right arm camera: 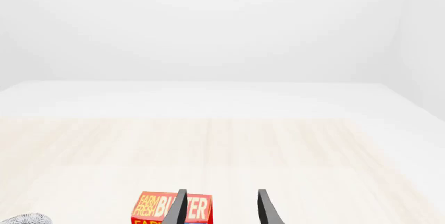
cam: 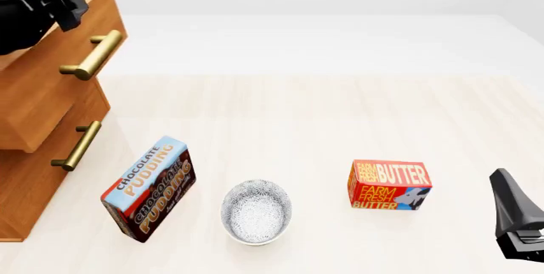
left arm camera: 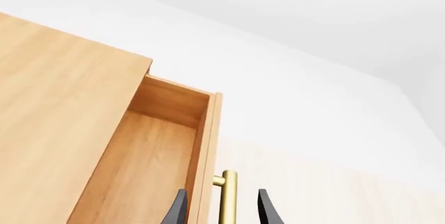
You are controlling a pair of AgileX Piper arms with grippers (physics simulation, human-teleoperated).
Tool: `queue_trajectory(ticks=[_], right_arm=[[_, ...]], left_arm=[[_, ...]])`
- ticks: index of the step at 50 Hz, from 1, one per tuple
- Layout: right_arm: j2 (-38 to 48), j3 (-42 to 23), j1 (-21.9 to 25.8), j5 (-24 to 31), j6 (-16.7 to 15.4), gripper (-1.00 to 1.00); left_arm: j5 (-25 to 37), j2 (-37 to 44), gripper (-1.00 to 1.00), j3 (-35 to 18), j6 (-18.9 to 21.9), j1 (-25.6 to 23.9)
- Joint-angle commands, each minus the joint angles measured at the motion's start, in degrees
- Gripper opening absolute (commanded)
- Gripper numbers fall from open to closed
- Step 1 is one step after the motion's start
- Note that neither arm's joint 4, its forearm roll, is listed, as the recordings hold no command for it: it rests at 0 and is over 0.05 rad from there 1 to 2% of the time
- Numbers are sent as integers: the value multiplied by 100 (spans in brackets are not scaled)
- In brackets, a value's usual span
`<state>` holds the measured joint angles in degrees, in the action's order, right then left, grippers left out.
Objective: Put the bowl in the top drawer of the cabinet.
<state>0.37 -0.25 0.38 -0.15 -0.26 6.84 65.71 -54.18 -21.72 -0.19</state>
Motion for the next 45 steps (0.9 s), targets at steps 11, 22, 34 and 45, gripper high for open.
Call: queue_trajectory(ticks=[11, 22, 34, 45], right_arm=[[-1, 0, 0, 0, 0, 100], [0, 0, -1, 0, -1, 100], [1, 0, 0, 0, 1, 100], [1, 0, 0, 0, -1, 100]], left_arm=[[48, 36, 100, 115, -182, -469], [36, -66, 100, 160, -343, -722], [-13, -19, 100, 132, -386, -855], [-94, 105, 100, 90, -390, -982]])
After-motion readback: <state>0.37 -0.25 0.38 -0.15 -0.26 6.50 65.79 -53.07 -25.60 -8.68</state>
